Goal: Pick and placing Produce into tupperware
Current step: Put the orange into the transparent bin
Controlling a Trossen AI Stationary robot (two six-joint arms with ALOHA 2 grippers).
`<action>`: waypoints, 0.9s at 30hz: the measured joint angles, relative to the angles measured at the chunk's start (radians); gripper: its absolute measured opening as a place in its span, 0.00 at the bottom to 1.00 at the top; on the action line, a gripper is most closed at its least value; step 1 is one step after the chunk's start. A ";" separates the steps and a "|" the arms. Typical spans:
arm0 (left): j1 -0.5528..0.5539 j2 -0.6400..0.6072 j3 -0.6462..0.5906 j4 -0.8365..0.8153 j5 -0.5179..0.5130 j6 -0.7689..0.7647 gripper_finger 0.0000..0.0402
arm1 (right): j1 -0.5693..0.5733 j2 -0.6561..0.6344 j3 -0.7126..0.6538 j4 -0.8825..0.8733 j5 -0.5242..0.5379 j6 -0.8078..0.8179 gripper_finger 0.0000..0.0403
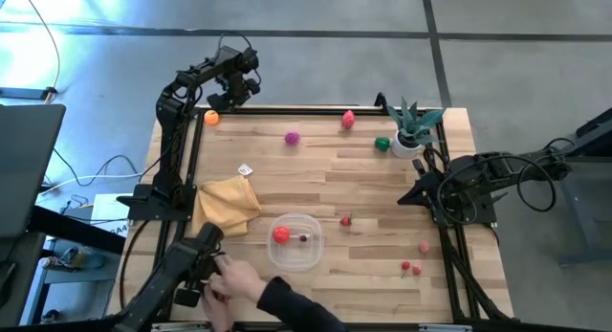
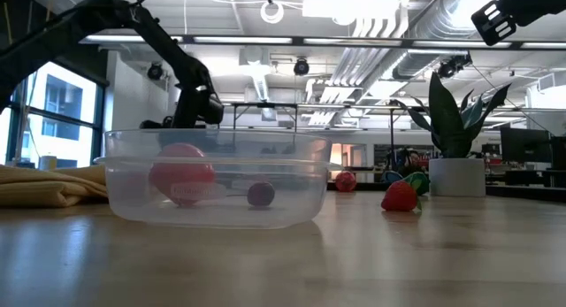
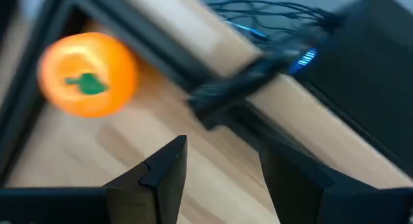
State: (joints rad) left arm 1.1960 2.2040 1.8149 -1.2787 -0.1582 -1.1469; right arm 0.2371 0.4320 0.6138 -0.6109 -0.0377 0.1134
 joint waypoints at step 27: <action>-0.032 -0.004 0.117 -0.136 -0.295 -0.013 0.45 | 0.000 0.000 0.000 0.000 0.000 0.000 0.00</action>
State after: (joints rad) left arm 1.1640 2.2005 1.9321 -1.4142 -0.4534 -1.1595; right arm 0.2373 0.4318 0.6138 -0.6109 -0.0379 0.1137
